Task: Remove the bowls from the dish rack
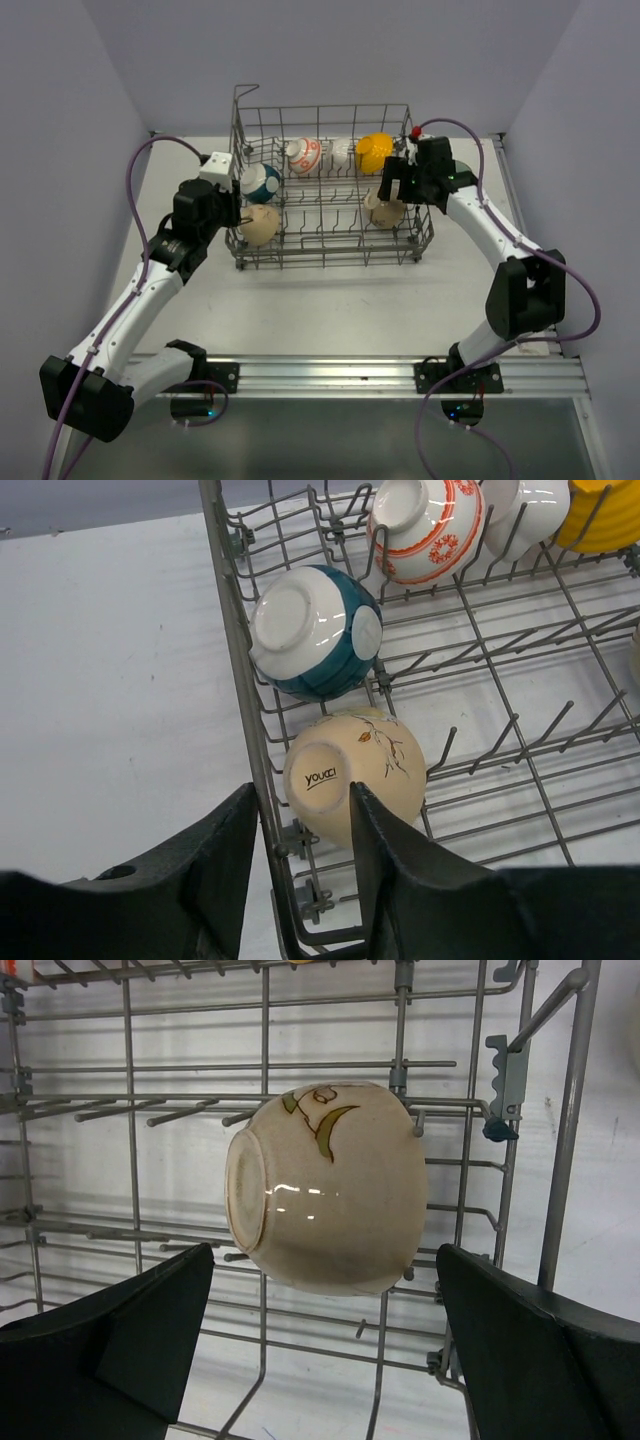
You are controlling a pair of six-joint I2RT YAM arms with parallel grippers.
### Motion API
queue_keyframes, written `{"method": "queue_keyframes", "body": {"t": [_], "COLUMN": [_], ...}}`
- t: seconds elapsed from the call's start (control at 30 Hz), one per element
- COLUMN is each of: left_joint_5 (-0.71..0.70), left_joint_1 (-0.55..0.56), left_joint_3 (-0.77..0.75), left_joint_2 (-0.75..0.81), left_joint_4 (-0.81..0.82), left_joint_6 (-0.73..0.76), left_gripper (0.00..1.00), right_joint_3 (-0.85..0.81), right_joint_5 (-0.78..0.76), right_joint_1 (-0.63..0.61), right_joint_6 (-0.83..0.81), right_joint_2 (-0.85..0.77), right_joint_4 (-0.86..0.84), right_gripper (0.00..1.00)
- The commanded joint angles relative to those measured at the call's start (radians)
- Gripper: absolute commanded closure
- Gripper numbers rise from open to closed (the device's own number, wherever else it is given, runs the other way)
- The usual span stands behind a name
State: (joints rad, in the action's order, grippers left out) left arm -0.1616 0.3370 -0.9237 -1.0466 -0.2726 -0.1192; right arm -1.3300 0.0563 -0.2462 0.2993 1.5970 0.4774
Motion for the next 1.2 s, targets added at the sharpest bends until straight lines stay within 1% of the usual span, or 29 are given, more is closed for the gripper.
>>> {"method": "queue_keyframes", "body": {"t": [0.0, 0.17, 0.2, 0.43, 0.5, 0.8, 0.83, 0.93, 1.17], "left_joint_5": [-0.032, -0.067, -0.075, -0.085, -0.070, -0.052, -0.049, -0.039, -0.041], "left_joint_1": [0.008, 0.008, 0.008, 0.008, 0.008, 0.008, 0.008, 0.008, 0.008], "left_joint_3": [-0.010, -0.012, -0.012, -0.003, -0.004, 0.005, 0.008, 0.025, 0.045], "left_joint_2": [0.007, 0.007, 0.007, 0.013, 0.005, 0.005, 0.007, 0.019, 0.042], "left_joint_4": [0.006, 0.004, 0.004, 0.022, 0.024, 0.036, 0.038, 0.055, 0.072], "left_joint_6": [0.024, 0.047, 0.055, 0.092, 0.101, 0.115, 0.150, 0.184, 0.207], "left_gripper": [0.57, 0.67, 0.72, 0.82, 0.91, 0.95, 0.96, 1.00, 1.00], "right_joint_3": [-0.021, -0.031, -0.031, -0.040, -0.043, -0.048, -0.051, -0.073, -0.097], "right_joint_5": [0.016, 0.022, 0.017, -0.013, -0.026, -0.055, -0.053, -0.071, -0.081], "right_joint_1": [-0.004, -0.010, -0.010, -0.015, -0.018, -0.038, -0.041, -0.044, -0.053], "right_joint_6": [0.029, 0.055, 0.061, 0.086, 0.092, 0.097, 0.096, 0.092, 0.093], "right_joint_2": [0.027, 0.053, 0.055, 0.069, 0.076, 0.095, 0.095, 0.106, 0.119], "right_joint_4": [-0.029, -0.034, -0.036, -0.008, 0.004, 0.027, 0.029, 0.061, 0.121], "right_gripper": [0.01, 0.01, 0.02, 0.02, 0.01, 0.01, 0.01, 0.01, 0.01]}}
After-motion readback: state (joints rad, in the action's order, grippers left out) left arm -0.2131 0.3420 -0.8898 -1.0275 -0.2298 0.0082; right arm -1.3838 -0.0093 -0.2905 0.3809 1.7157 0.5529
